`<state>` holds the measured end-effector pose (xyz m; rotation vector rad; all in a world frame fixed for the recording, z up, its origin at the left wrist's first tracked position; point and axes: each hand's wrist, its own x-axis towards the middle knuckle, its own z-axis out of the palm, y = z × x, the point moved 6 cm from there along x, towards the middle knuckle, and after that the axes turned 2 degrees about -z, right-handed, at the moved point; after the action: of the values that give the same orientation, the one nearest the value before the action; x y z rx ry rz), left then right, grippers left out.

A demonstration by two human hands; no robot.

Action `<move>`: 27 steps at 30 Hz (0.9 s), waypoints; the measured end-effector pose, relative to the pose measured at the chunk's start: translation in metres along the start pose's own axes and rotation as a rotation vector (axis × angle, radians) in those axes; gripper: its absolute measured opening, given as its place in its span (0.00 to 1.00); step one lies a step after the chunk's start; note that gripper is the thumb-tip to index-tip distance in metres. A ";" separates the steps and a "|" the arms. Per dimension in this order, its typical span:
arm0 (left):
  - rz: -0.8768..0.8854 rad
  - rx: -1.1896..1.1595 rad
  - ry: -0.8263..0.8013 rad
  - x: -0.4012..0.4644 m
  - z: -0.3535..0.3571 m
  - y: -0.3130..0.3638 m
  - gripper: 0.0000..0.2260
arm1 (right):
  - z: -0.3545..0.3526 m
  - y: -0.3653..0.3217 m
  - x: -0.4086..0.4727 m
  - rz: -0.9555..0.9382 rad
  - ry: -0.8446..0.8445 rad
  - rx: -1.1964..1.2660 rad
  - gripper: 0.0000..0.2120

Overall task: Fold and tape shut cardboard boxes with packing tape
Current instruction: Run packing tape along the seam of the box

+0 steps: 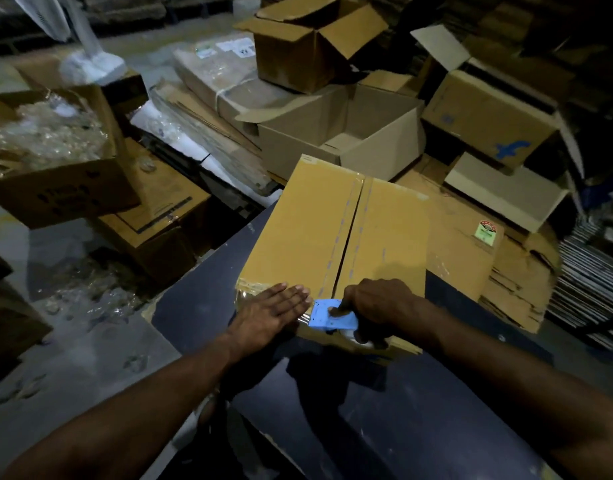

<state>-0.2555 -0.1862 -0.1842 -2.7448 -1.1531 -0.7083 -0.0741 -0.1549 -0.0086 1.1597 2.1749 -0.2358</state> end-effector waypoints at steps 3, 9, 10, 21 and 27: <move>-0.008 -0.023 0.013 0.001 -0.002 -0.003 0.33 | 0.011 0.011 -0.014 0.004 -0.013 0.002 0.25; 0.008 -0.084 -0.061 0.000 -0.006 -0.010 0.28 | 0.042 0.066 -0.057 0.094 -0.120 0.068 0.20; 0.006 -0.077 -0.083 0.000 -0.007 -0.012 0.27 | 0.048 0.075 -0.064 0.102 -0.138 0.057 0.19; -0.055 0.028 -0.198 0.057 -0.018 0.090 0.37 | 0.077 0.110 -0.046 0.116 -0.132 0.192 0.16; -0.090 -0.065 -0.265 0.087 0.035 0.138 0.41 | 0.072 0.098 -0.061 -0.032 -0.203 0.061 0.28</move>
<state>-0.0934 -0.2191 -0.1624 -2.9244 -1.3326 -0.4040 0.0609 -0.1698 -0.0131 1.0845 2.0213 -0.4183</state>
